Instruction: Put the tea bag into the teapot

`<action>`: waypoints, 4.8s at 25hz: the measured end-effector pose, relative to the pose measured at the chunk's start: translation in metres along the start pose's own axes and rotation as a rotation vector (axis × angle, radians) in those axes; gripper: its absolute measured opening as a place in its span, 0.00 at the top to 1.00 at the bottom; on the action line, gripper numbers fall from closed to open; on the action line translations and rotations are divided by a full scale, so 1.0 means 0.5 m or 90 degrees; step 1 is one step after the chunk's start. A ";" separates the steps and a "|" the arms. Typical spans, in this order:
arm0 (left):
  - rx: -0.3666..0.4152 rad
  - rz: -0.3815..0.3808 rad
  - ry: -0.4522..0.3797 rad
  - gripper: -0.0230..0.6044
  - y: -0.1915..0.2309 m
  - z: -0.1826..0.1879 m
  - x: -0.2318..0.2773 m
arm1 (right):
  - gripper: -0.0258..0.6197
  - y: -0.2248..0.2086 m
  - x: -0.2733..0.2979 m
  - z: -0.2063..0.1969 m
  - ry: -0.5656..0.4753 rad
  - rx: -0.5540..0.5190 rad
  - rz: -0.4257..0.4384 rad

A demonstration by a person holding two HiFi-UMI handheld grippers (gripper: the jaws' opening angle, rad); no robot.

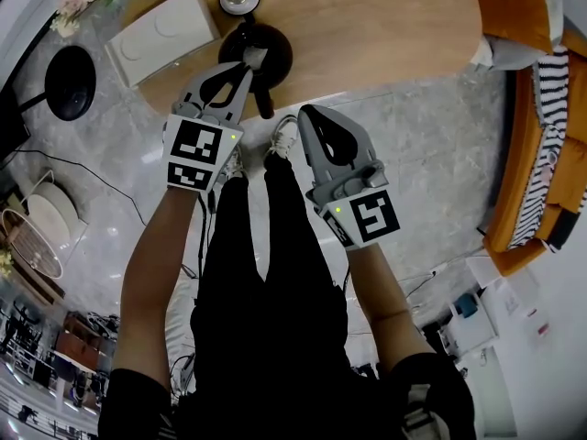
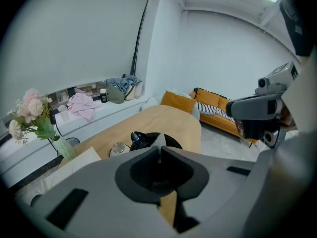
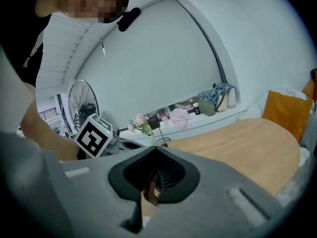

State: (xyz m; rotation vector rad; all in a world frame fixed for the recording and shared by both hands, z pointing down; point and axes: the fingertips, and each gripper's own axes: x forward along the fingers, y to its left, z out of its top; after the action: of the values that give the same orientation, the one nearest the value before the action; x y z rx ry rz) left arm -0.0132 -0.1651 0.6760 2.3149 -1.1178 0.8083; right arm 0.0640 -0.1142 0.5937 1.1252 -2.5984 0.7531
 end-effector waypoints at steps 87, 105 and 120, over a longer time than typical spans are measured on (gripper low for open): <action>0.028 0.039 0.075 0.94 -0.021 0.068 -0.134 | 0.95 0.190 -0.136 0.222 -0.078 -0.070 0.012; -0.035 0.040 -0.041 0.95 -0.039 0.212 -0.328 | 0.95 0.241 -0.255 0.356 -0.105 -0.117 0.004; 0.007 0.081 -0.209 0.95 -0.028 0.395 -0.513 | 0.95 0.245 -0.259 0.461 -0.152 -0.163 0.011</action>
State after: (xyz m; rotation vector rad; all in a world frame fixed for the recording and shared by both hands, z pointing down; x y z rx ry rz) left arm -0.0694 -0.1365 0.3580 2.4646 -1.4120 0.4870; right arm 0.0657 -0.0854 0.3035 1.1752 -2.7991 0.2898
